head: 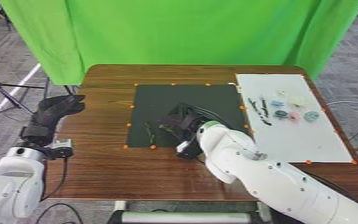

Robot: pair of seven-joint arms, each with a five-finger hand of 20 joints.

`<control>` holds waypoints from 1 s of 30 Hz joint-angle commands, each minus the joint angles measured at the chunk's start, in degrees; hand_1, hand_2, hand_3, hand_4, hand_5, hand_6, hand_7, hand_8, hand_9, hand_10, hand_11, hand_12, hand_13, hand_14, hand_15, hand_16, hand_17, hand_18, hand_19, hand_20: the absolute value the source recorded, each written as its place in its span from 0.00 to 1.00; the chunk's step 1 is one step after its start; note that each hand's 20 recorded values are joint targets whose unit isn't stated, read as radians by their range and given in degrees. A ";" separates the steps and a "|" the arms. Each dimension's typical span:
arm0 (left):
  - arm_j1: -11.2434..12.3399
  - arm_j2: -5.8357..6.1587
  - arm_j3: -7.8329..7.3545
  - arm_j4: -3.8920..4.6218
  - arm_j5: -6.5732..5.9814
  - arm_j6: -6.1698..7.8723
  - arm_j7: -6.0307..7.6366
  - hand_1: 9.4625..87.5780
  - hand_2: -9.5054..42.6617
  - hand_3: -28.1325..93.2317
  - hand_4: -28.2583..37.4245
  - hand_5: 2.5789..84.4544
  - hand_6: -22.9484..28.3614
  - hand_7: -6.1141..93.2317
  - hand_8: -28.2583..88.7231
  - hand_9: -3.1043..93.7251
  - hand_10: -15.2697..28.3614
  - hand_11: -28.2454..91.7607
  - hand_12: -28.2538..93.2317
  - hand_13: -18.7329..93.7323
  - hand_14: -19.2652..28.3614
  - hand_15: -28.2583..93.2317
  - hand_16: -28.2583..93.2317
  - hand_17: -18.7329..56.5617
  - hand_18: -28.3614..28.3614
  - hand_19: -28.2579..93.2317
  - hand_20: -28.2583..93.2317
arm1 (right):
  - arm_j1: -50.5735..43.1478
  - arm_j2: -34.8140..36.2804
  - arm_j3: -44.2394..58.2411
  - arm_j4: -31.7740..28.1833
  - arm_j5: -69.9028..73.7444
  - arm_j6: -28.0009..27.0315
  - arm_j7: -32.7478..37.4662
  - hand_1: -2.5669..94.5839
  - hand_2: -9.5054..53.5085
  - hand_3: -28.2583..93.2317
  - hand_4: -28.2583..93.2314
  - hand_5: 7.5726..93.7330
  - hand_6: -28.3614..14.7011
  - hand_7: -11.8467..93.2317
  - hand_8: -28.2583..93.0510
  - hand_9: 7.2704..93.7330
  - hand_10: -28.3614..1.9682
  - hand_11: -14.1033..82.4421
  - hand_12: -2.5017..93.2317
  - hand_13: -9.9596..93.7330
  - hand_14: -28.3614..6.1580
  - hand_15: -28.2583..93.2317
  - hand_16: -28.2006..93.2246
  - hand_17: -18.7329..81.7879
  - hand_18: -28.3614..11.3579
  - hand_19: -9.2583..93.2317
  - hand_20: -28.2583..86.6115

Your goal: Arrange flowers

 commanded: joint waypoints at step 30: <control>1.52 -0.96 -0.98 -0.58 0.42 -0.86 -0.33 0.28 0.39 0.73 0.07 0.59 0.57 0.21 0.18 0.56 0.73 0.42 0.30 0.53 0.83 0.41 0.19 0.32 0.73 0.40 0.33 | -18.66 17.45 36.25 -11.20 -12.16 12.46 0.66 0.38 0.07 0.72 0.17 0.65 0.58 0.23 0.20 0.66 0.41 0.24 0.18 0.93 0.62 0.57 0.49 0.76 0.40 0.95 0.53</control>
